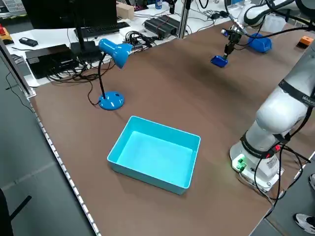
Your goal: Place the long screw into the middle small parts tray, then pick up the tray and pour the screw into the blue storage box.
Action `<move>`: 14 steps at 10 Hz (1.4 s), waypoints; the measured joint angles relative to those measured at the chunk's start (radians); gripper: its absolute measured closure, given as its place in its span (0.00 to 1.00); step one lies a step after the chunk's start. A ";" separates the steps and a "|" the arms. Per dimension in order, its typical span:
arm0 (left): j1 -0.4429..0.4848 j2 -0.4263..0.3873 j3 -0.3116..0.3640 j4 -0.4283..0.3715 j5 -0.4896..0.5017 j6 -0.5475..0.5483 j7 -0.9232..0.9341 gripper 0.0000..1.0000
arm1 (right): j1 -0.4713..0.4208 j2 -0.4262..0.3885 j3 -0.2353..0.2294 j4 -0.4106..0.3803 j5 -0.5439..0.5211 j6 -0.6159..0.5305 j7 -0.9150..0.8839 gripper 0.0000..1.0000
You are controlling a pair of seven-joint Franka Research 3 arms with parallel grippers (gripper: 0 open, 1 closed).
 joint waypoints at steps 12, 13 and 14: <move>-0.001 0.000 -0.002 0.001 0.000 0.000 0.000 0.00 | -0.070 -0.467 -0.324 0.040 -0.736 -0.561 -0.083 0.00; -0.001 0.000 -0.002 0.001 0.000 0.000 0.000 0.00 | -0.105 -0.518 -0.314 0.038 -0.775 -0.607 -0.086 0.00; -0.001 0.000 -0.001 0.001 0.000 0.000 0.000 0.00 | -0.167 -0.571 -0.270 0.036 -0.824 -0.645 -0.088 0.00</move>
